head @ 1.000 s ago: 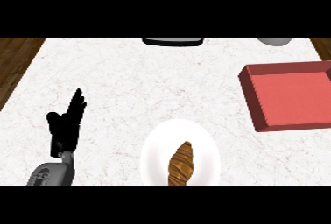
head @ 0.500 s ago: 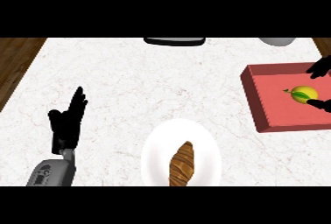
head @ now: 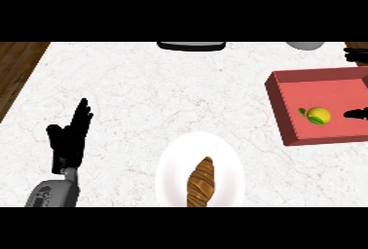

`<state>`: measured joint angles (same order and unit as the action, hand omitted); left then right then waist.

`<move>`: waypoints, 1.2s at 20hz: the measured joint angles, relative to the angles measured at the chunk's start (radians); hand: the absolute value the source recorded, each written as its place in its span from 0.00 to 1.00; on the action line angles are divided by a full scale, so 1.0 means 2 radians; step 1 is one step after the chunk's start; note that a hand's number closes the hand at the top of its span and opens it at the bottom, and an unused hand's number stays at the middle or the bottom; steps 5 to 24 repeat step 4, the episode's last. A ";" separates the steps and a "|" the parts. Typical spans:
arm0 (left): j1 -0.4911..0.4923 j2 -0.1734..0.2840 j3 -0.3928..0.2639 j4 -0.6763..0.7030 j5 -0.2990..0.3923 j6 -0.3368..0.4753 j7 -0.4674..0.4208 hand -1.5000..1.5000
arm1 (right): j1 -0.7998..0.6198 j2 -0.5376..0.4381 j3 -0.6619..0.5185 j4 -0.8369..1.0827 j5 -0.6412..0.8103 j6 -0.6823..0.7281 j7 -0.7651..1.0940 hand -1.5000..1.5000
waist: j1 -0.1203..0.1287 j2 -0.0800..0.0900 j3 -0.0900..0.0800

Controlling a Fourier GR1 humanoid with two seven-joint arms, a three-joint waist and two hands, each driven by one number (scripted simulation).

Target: Pick the lemon from the plate and place it in the cardboard box

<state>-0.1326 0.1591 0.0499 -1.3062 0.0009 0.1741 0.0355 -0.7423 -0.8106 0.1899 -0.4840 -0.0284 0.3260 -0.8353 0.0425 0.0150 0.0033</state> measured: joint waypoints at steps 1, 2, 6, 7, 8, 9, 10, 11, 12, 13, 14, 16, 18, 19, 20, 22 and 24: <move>0.003 -0.003 -0.003 -0.001 -0.002 0.001 -0.002 0.50 | -0.002 -0.001 -0.007 0.010 -0.010 0.013 0.003 0.00 | 0.000 0.000 0.000; 0.001 -0.003 -0.002 0.001 -0.001 0.000 -0.002 0.50 | -0.007 0.002 -0.015 0.021 -0.020 0.024 0.009 0.00 | 0.000 0.000 0.000; 0.001 -0.004 -0.002 0.002 -0.002 0.001 -0.003 0.50 | -0.017 -0.005 -0.031 0.043 -0.038 0.046 0.021 0.00 | 0.000 0.001 0.000; 0.001 -0.004 -0.002 0.002 -0.002 0.001 -0.003 0.50 | -0.017 -0.005 -0.031 0.043 -0.038 0.046 0.021 0.00 | 0.000 0.001 0.000; 0.001 -0.004 -0.002 0.002 -0.002 0.001 -0.003 0.50 | -0.017 -0.005 -0.031 0.043 -0.038 0.046 0.021 0.00 | 0.000 0.001 0.000; 0.001 -0.004 -0.002 0.002 -0.002 0.001 -0.003 0.50 | -0.017 -0.005 -0.031 0.043 -0.038 0.046 0.021 0.00 | 0.000 0.001 0.000; 0.001 -0.004 -0.002 0.002 -0.002 0.001 -0.003 0.50 | -0.017 -0.005 -0.031 0.043 -0.038 0.046 0.021 0.00 | 0.000 0.001 0.000; 0.001 -0.004 -0.002 0.002 -0.002 0.001 -0.003 0.50 | -0.017 -0.005 -0.031 0.043 -0.038 0.046 0.021 0.00 | 0.000 0.001 0.000; 0.001 -0.004 -0.002 0.002 -0.002 0.001 -0.003 0.50 | -0.017 -0.005 -0.031 0.043 -0.038 0.046 0.021 0.00 | 0.000 0.001 0.000; 0.001 -0.004 -0.002 0.002 -0.002 0.001 -0.003 0.50 | -0.017 -0.005 -0.031 0.043 -0.038 0.046 0.021 0.00 | 0.000 0.001 0.000; 0.001 -0.004 -0.002 0.002 -0.002 0.001 -0.003 0.50 | -0.017 -0.005 -0.031 0.043 -0.038 0.046 0.021 0.00 | 0.000 0.001 0.000; 0.001 -0.004 -0.002 0.002 -0.002 0.001 -0.003 0.50 | -0.017 -0.005 -0.031 0.043 -0.038 0.046 0.021 0.00 | 0.000 0.001 0.000; 0.001 -0.004 -0.002 0.002 -0.002 0.001 -0.003 0.50 | -0.017 -0.005 -0.031 0.043 -0.038 0.046 0.021 0.00 | 0.000 0.001 0.000; 0.001 -0.004 -0.002 0.002 -0.002 0.001 -0.003 0.50 | -0.017 -0.005 -0.031 0.043 -0.038 0.046 0.021 0.00 | 0.000 0.001 0.000; 0.001 -0.004 -0.002 0.002 -0.002 0.001 -0.003 0.50 | -0.017 -0.005 -0.031 0.043 -0.038 0.046 0.021 0.00 | 0.000 0.001 0.000; 0.001 -0.004 -0.002 0.002 -0.002 0.001 -0.003 0.50 | -0.017 -0.005 -0.031 0.043 -0.038 0.046 0.021 0.00 | 0.000 0.001 0.000; 0.001 -0.004 -0.002 0.002 -0.002 0.001 -0.003 0.50 | -0.017 -0.005 -0.031 0.043 -0.038 0.046 0.021 0.00 | 0.000 0.001 0.000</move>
